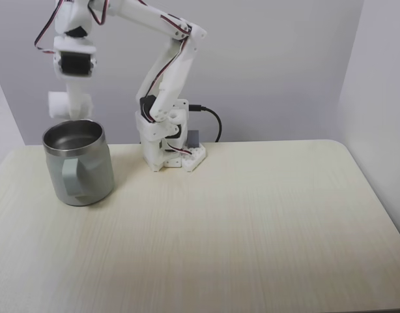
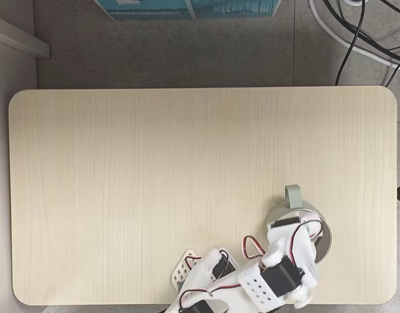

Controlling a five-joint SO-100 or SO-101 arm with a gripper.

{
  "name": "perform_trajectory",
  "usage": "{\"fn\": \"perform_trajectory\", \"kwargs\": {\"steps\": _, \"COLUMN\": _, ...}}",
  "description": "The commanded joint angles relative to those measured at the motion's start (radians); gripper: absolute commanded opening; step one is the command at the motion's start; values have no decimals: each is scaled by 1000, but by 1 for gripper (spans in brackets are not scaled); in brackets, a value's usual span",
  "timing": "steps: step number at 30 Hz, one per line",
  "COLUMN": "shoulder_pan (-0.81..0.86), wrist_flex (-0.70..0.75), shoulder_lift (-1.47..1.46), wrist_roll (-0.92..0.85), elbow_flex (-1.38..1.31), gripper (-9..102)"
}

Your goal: Grasp a dressing and put it in the cup.

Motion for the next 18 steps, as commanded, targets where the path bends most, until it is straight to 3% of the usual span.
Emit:
{"fn": "perform_trajectory", "kwargs": {"steps": 1, "shoulder_pan": 51, "wrist_flex": -37, "shoulder_lift": -8, "wrist_roll": -29, "elbow_flex": -52, "gripper": 0}}
{"fn": "perform_trajectory", "kwargs": {"steps": 7, "shoulder_pan": 71, "wrist_flex": -146, "shoulder_lift": -5, "wrist_roll": -35, "elbow_flex": -160, "gripper": 0}}
{"fn": "perform_trajectory", "kwargs": {"steps": 15, "shoulder_pan": 75, "wrist_flex": -164, "shoulder_lift": 12, "wrist_roll": -32, "elbow_flex": -164, "gripper": 0}}
{"fn": "perform_trajectory", "kwargs": {"steps": 16, "shoulder_pan": 75, "wrist_flex": -164, "shoulder_lift": 17, "wrist_roll": -28, "elbow_flex": -164, "gripper": 4}}
{"fn": "perform_trajectory", "kwargs": {"steps": 18, "shoulder_pan": 75, "wrist_flex": -164, "shoulder_lift": 25, "wrist_roll": -26, "elbow_flex": -166, "gripper": 24}}
